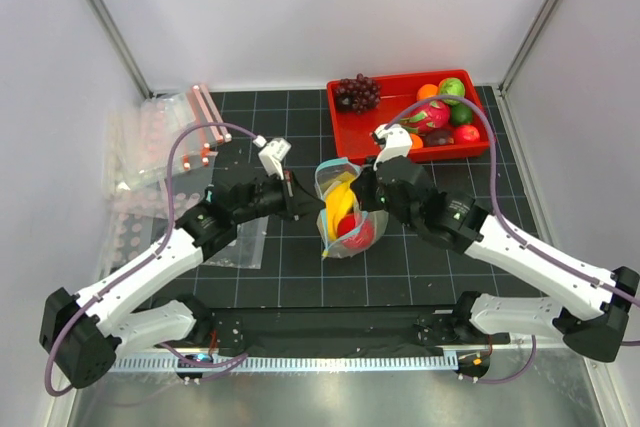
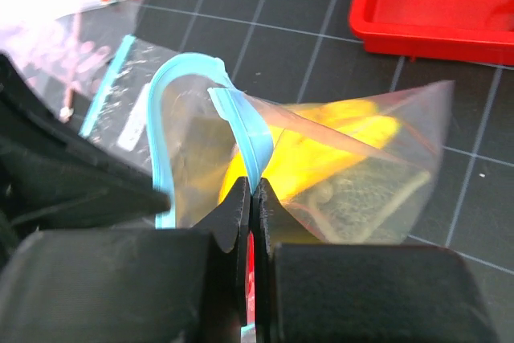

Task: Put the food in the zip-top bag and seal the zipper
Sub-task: Zip the zipper food storage bag at the center of the board.

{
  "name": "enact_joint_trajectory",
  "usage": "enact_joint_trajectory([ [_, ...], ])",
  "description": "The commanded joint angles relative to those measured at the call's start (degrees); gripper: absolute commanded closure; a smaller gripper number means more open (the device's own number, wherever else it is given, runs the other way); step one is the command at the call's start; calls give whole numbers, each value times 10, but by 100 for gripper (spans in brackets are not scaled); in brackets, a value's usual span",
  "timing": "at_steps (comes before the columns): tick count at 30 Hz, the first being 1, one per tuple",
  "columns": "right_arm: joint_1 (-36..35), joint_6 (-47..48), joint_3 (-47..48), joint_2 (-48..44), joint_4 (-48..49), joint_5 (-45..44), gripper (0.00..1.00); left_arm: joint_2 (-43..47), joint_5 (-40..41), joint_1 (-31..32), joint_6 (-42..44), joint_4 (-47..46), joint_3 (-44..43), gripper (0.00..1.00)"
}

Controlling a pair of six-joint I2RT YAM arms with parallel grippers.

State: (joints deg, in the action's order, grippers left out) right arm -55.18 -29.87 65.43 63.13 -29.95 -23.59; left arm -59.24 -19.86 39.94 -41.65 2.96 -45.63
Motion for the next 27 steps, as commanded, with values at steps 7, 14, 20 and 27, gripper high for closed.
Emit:
enact_joint_trajectory([
  [7,51,-31,-45,3,91,-48,99,-20,-57,12,24,-67,-25,71],
  [14,172,-60,-80,-1,125,64,99,-6,-38,21,53,-67,-16,14],
  [20,226,-77,-83,23,125,95,99,-14,48,79,120,-45,-28,16],
  [27,239,-92,-61,58,103,111,99,-10,172,170,234,-81,-7,18],
])
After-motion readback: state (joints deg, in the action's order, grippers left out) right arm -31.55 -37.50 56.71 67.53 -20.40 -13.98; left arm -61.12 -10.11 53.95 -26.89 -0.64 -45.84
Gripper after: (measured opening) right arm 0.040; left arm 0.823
